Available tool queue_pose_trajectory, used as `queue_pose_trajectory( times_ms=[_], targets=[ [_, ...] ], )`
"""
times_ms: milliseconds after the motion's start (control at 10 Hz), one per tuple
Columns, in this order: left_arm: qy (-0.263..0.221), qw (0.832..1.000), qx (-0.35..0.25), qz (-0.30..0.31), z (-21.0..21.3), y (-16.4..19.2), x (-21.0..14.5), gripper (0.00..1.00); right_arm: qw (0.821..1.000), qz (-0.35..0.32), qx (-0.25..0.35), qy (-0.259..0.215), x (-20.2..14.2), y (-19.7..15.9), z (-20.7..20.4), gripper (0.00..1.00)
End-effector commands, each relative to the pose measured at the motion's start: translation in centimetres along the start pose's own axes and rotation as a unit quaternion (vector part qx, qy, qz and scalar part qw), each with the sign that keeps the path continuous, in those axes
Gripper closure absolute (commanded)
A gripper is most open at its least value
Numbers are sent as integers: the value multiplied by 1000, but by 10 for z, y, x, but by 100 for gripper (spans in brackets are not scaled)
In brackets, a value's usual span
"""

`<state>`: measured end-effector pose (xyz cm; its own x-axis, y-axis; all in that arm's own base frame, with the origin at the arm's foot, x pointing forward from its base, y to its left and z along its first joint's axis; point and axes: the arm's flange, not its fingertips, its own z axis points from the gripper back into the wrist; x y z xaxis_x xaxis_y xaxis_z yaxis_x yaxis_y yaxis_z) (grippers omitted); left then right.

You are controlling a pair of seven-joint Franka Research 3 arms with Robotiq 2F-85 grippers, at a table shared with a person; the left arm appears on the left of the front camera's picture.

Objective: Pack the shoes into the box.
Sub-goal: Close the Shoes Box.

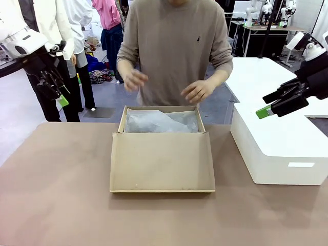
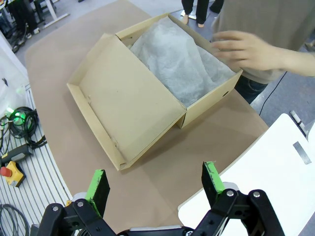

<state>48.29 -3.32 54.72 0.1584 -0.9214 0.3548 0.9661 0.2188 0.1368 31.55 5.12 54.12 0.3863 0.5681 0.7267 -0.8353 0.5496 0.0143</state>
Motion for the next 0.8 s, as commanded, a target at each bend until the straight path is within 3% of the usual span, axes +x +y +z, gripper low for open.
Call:
queue_pose_trajectory(
  times_ms=[0, 100, 700],
  targets=[
    [-5, 1000, 8, 5, 4, -2, 1, 94, 1000, 3, 7, -9, 1, -1, -1, 0],
    [-6, 1000, 7, 9, 4, -2, 1, 100, 1000, 3, 7, -9, 1, -1, -1, 0],
    [-9, 1000, 12, 10, 4, 0, 1, 100, 1000, 3, 7, -9, 1, -1, -1, 0]
  ],
)
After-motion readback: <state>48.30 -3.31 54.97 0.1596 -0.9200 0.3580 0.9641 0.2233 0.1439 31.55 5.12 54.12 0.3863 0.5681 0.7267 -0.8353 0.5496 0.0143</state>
